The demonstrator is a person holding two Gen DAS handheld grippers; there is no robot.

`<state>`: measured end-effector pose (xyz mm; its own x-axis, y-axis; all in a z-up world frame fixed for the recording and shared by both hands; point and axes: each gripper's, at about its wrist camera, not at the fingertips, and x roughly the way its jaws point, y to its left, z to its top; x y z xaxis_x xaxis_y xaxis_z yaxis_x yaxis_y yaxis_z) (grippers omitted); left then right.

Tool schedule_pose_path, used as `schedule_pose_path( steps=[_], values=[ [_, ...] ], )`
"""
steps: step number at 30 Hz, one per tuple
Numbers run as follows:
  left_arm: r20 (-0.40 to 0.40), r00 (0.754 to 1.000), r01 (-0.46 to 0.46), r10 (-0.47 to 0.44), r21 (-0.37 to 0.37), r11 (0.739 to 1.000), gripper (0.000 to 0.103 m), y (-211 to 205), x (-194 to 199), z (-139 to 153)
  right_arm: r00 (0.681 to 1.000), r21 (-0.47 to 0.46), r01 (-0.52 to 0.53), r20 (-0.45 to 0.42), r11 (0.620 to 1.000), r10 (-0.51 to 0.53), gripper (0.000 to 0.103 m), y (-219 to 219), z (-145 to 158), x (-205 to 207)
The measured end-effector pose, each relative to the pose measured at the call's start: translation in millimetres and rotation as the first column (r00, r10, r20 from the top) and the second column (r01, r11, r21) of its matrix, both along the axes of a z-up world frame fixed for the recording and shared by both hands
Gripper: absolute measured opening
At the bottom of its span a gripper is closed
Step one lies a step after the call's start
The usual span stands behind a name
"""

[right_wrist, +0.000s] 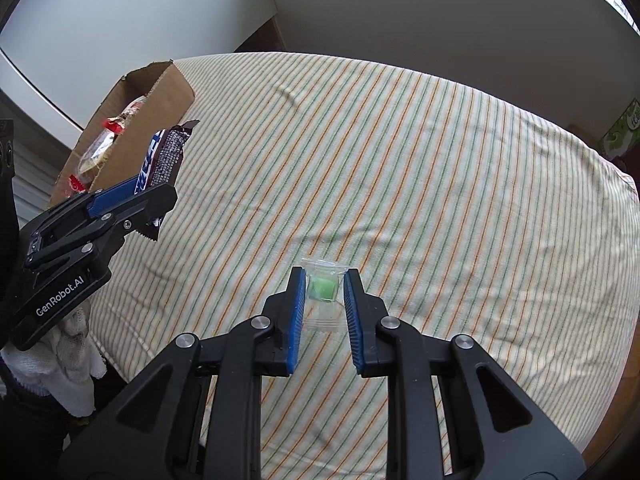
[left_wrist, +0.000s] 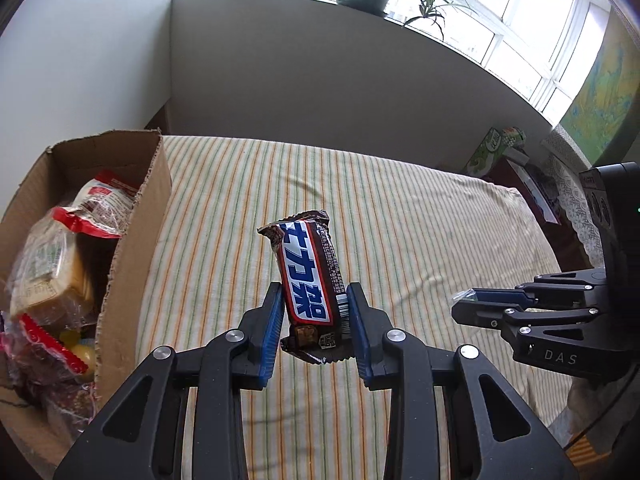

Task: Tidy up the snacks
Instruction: 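Carry both items into the box and open both tools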

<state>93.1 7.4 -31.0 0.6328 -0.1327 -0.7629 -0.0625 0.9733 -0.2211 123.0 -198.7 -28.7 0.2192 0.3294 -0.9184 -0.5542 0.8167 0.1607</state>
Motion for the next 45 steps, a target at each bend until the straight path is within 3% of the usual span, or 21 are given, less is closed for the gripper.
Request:
schedule_pose_path(
  steps=[12, 25, 32, 45],
  values=[
    [0.092, 0.993, -0.069, 0.068, 0.014, 0.998, 0.030, 59.0, -47.9, 33.1, 0.999, 0.088, -0.040, 0.036, 0.995, 0.037, 0.020, 42.1, 42.0, -11.9],
    [0.089, 0.975, -0.210, 0.205, 0.052, 0.976, 0.030, 136.0, -86.4, 34.8, 0.984, 0.142, -0.166, 0.084, 0.976, 0.156, 0.020, 126.1, 70.3, -34.1],
    [0.075, 0.967, -0.250, 0.245, 0.071, 0.966, 0.030, 159.6, -98.2, 30.0, 0.975, 0.150, -0.215, 0.092, 0.965, 0.203, 0.020, 169.1, 72.1, -37.1],
    [0.025, 0.963, -0.270, 0.269, 0.066, 0.961, 0.030, 183.9, -103.3, 11.8, 0.958, 0.116, -0.286, 0.056, 0.951, 0.281, 0.020, 227.1, 46.7, -38.3]
  ],
)
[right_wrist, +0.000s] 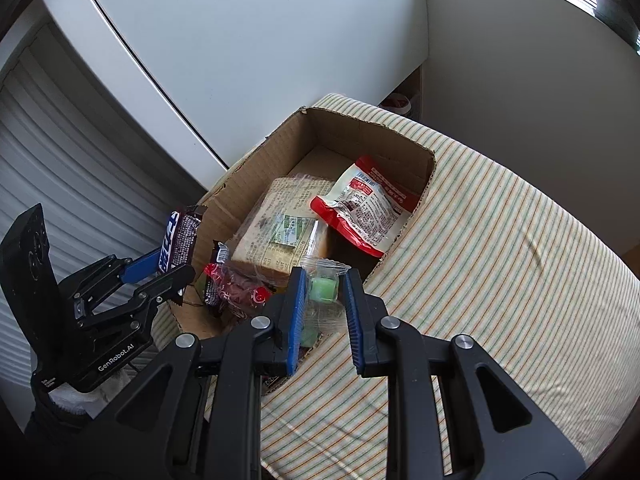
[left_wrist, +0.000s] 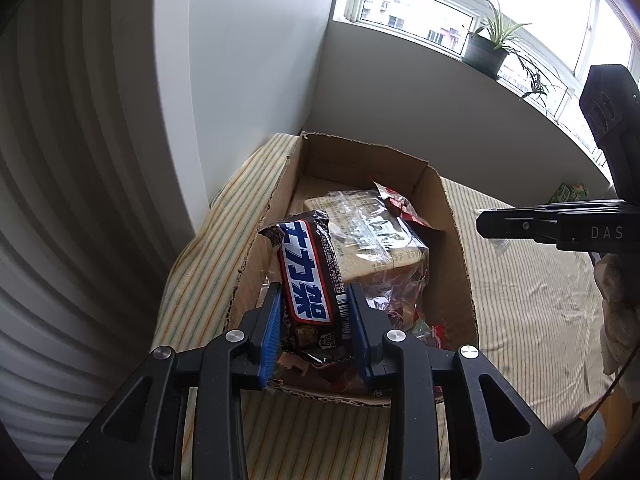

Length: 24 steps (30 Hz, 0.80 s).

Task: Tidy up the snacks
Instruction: 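Carry both items into the box and open both tools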

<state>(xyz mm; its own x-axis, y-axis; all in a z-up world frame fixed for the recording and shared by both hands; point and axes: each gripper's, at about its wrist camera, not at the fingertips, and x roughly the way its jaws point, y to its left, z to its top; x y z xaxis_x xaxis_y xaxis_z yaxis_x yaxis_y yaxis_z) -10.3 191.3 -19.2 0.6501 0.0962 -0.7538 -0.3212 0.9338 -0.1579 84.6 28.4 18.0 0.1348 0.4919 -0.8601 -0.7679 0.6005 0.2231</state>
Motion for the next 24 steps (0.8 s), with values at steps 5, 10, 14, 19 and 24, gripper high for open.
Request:
schedule_pose_path(
  steps=[5, 10, 14, 19, 24],
  values=[
    [-0.015, 1.000, -0.004, 0.004, -0.006, 1.000, 0.031, 2.2, 1.2, -2.2, 1.000, -0.008, -0.004, -0.007, 1.000, 0.004, 0.020, 8.2, -3.6, 2.2],
    [-0.016, 1.000, -0.013, 0.013, -0.007, 1.000, 0.030, 4.6, 0.4, -2.3, 1.000, -0.009, -0.016, 0.002, 1.000, 0.016, 0.020, 11.5, -1.6, 0.9],
    [-0.011, 1.000, -0.008, 0.008, 0.002, 1.000, 0.030, 3.9, -0.1, 0.0, 1.000, -0.010, -0.024, 0.008, 1.000, 0.024, 0.020, 14.6, -0.4, -0.9],
    [-0.007, 1.000, -0.006, 0.006, 0.012, 1.000, 0.030, 2.1, -1.0, 2.9, 1.000, -0.011, -0.030, 0.009, 1.000, 0.030, 0.021, 17.1, 0.4, -3.2],
    [-0.004, 1.000, -0.005, 0.005, 0.012, 1.000, 0.030, 1.9, -1.8, 4.2, 0.999, 0.002, -0.037, 0.019, 0.999, 0.037, 0.050, 17.7, 2.5, -3.3]
  ],
)
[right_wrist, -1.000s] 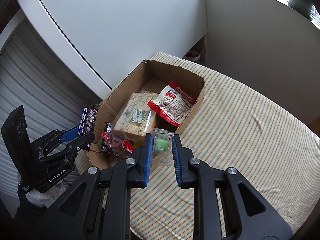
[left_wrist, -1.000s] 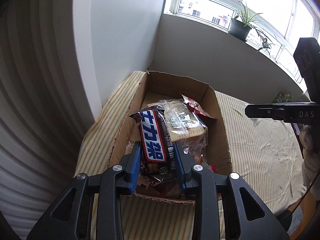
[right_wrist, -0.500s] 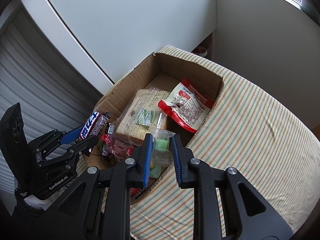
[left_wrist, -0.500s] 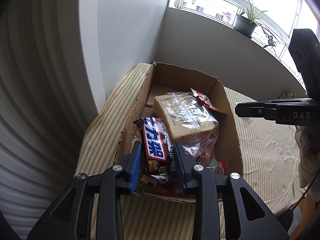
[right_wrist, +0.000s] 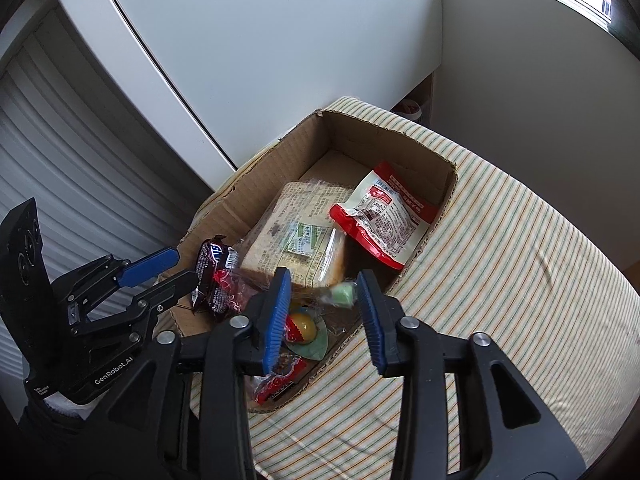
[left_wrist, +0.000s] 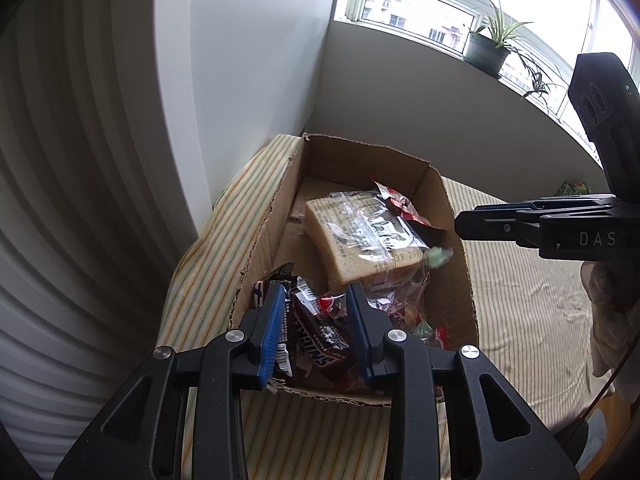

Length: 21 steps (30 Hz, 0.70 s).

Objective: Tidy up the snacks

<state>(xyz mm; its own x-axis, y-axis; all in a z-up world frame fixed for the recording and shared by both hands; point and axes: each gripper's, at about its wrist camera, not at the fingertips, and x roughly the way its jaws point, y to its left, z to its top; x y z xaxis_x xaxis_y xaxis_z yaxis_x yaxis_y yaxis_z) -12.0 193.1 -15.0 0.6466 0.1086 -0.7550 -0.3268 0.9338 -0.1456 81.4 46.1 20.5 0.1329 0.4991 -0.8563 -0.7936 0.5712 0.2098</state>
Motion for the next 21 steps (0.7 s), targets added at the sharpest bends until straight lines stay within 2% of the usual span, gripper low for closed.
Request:
schedule_pose_path(
  steps=[1, 8, 10, 15, 17, 19, 21],
  values=[
    [0.001, 1.000, -0.001, 0.001, 0.001, 1.000, 0.030, -0.3, -0.2, 0.4, 1.000, 0.005, 0.004, 0.004, 1.000, -0.004, 0.054, -0.5, 1.0, 0.6],
    [0.006, 1.000, 0.000, -0.001, 0.009, 1.000, 0.030, -4.5, -0.8, 3.2, 1.000, 0.000, -0.002, 0.022, 1.000, 0.002, 0.055, -4.9, 5.5, -2.4],
    [0.007, 1.000, 0.004, -0.004, 0.011, 1.000, 0.031, -7.3, -1.0, 4.5, 0.999, 0.002, 0.003, 0.038, 1.000, -0.003, 0.067, -8.5, 7.5, -4.1],
    [0.012, 1.000, 0.015, -0.015, 0.029, 0.999, 0.035, -17.3, -2.7, 8.1, 0.998, 0.021, 0.014, 0.054, 1.000, -0.015, 0.068, -21.4, 12.3, -7.1],
    [0.017, 1.000, 0.014, -0.015, 0.032, 0.999, 0.040, -20.7, -4.5, 10.0, 0.998, 0.026, 0.022, 0.064, 0.999, -0.024, 0.068, -27.8, 14.3, -8.5],
    [0.029, 1.000, 0.009, -0.011, 0.050, 0.999, 0.055, -24.4, -7.3, 13.4, 0.997, 0.036, 0.031, 0.072, 0.999, -0.033, 0.068, -34.9, 16.8, -9.9],
    [0.041, 0.999, 0.000, -0.003, 0.068, 0.998, 0.056, -28.0, -11.1, 17.7, 0.995, 0.050, 0.044, 0.088, 0.998, -0.048, 0.068, -43.5, 20.4, -12.1]
  ],
)
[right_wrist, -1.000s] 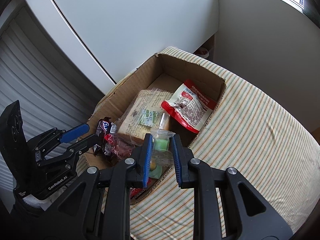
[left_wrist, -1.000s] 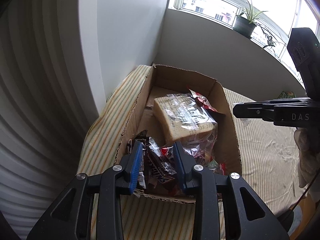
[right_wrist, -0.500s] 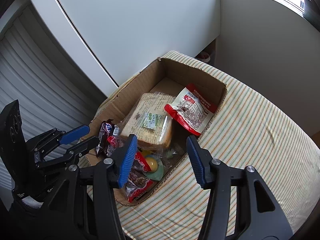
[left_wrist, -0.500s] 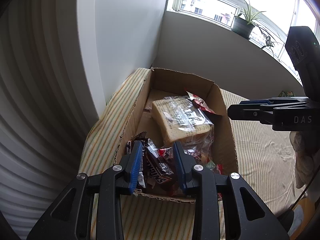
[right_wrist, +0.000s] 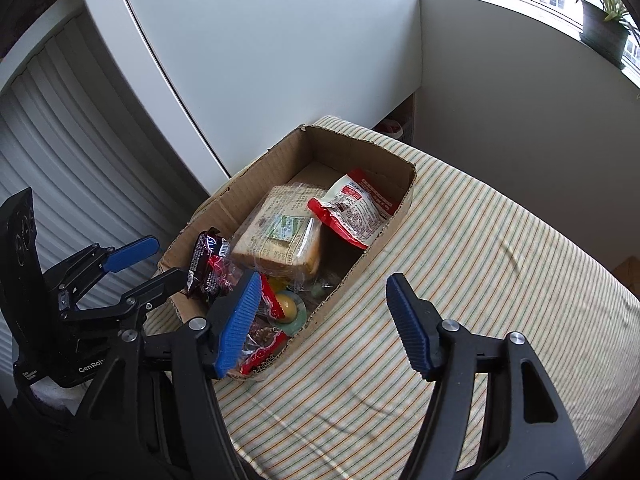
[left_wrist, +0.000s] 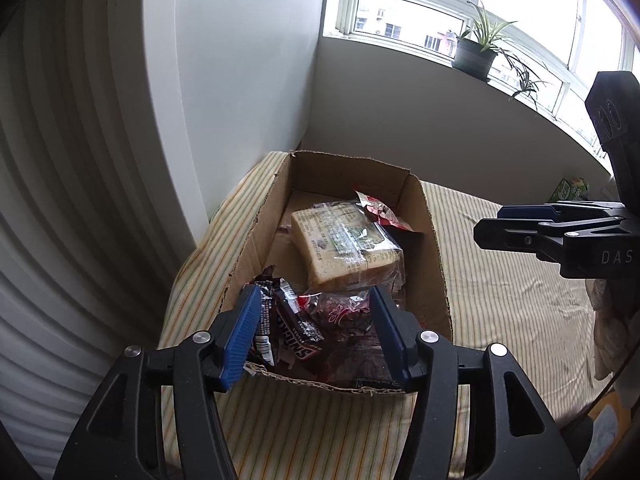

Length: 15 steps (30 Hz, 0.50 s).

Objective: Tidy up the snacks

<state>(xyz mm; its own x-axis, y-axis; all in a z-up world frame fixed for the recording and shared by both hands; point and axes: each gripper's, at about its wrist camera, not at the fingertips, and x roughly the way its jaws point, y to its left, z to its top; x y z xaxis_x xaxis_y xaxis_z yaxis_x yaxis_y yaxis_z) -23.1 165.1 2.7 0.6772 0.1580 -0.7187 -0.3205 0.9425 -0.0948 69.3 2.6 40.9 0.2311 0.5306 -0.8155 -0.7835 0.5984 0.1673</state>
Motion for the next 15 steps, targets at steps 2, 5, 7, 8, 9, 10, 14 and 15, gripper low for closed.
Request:
schedule_pose_path(
  steps=[2, 5, 7, 8, 9, 10, 14, 15],
  values=[
    [0.014, 1.000, -0.005, 0.005, 0.014, 1.000, 0.058, -2.7, -4.1, 4.0, 1.000, 0.015, 0.014, 0.019, 1.000, -0.015, 0.068, -9.3, 3.8, -2.4],
    [0.034, 0.999, -0.021, 0.020, 0.031, 0.999, 0.066, -6.6, -11.0, 8.5, 0.998, 0.029, 0.035, 0.045, 0.999, -0.036, 0.080, -20.3, 7.4, -8.7],
    [0.043, 0.999, -0.027, 0.025, 0.043, 0.999, 0.067, -9.6, -14.2, 10.7, 0.996, 0.051, 0.042, 0.078, 0.998, -0.046, 0.089, -28.8, 10.7, -14.8],
    [0.046, 0.999, -0.029, 0.026, 0.048, 0.998, 0.067, -11.1, -15.8, 11.5, 0.994, 0.057, 0.046, 0.098, 0.997, -0.052, 0.090, -32.5, 12.5, -18.0],
    [0.048, 0.998, -0.030, 0.027, 0.050, 0.998, 0.067, -12.4, -17.3, 12.1, 0.991, 0.057, 0.051, 0.119, 0.997, -0.057, 0.090, -35.6, 14.2, -21.5],
    [0.051, 0.998, -0.029, 0.027, 0.050, 0.998, 0.067, -13.6, -18.2, 12.6, 0.988, 0.054, 0.053, 0.140, 0.997, -0.060, 0.090, -38.3, 15.7, -24.9],
    [0.066, 0.997, -0.047, 0.042, 0.071, 0.996, 0.067, -20.4, -25.0, 14.6, 0.982, 0.059, 0.072, 0.170, 0.996, -0.082, 0.090, -50.0, 19.8, -34.4],
    [0.072, 0.996, -0.049, 0.044, 0.073, 0.996, 0.069, -22.1, -27.8, 14.7, 0.982, 0.067, 0.075, 0.170, 0.995, -0.085, 0.090, -54.8, 21.2, -36.2]
  ],
)
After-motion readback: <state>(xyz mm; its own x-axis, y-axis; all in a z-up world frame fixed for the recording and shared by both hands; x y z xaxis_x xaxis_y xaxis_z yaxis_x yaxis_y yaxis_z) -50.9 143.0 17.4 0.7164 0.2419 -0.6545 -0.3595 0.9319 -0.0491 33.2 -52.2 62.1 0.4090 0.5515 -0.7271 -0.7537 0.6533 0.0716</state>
